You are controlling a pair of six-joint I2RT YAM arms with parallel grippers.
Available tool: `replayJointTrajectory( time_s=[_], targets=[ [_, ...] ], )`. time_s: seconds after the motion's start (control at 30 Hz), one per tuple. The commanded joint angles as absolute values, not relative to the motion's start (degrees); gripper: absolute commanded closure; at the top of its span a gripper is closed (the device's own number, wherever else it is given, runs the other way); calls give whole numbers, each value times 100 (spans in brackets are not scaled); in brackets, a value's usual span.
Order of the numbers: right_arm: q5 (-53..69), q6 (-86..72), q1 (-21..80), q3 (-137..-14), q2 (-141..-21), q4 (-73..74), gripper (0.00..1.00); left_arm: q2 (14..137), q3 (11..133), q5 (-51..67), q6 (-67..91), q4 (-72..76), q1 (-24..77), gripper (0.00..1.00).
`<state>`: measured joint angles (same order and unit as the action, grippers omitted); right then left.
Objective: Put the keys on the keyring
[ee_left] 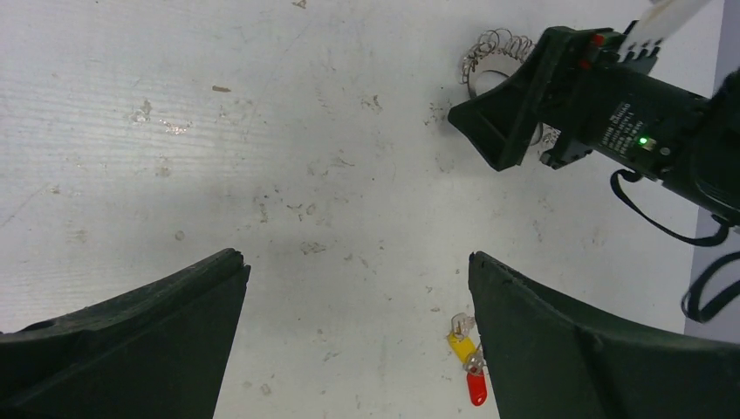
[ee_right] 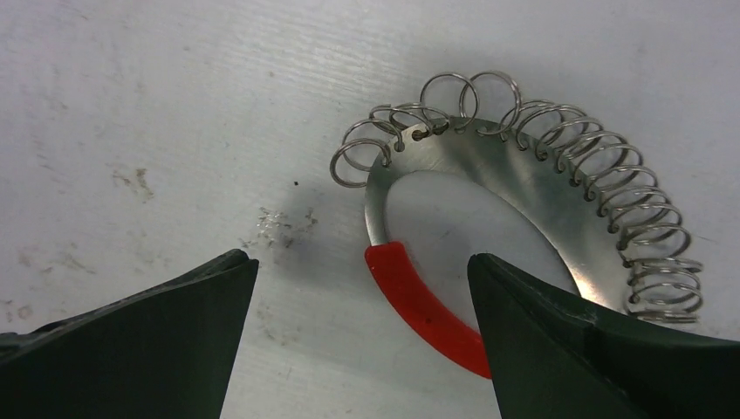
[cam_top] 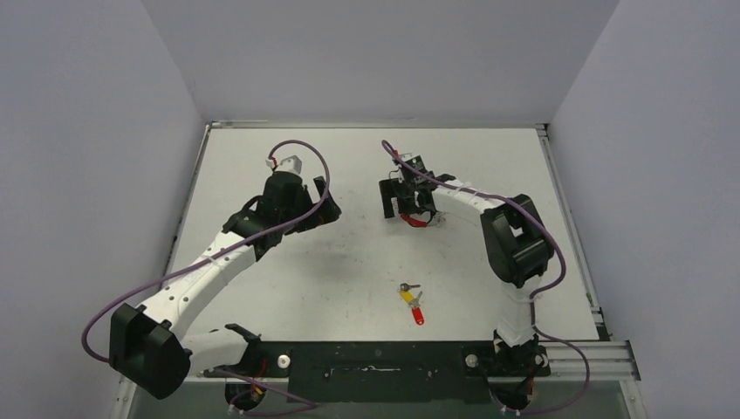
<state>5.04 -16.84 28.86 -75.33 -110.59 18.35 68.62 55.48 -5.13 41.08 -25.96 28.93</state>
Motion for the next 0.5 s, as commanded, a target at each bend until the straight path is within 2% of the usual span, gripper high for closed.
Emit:
replayJointTrajectory(
  time_s=[0.0, 0.27, 0.47],
  targets=[
    [390, -1517, 2913, -8005, -11496, 2247, 4, 6814, 5789, -757, 4010, -2864, 2943, 3],
    [1188, -1459, 3286, -8227, -11890, 2500, 4, 6505, 5791, -1066, 3954, -3143, 2936, 3],
    [2264, -1840, 3910, -7687, -11514, 2153, 2, 6005, 5770, -1656, 4012, -3516, 2927, 3]
  ],
)
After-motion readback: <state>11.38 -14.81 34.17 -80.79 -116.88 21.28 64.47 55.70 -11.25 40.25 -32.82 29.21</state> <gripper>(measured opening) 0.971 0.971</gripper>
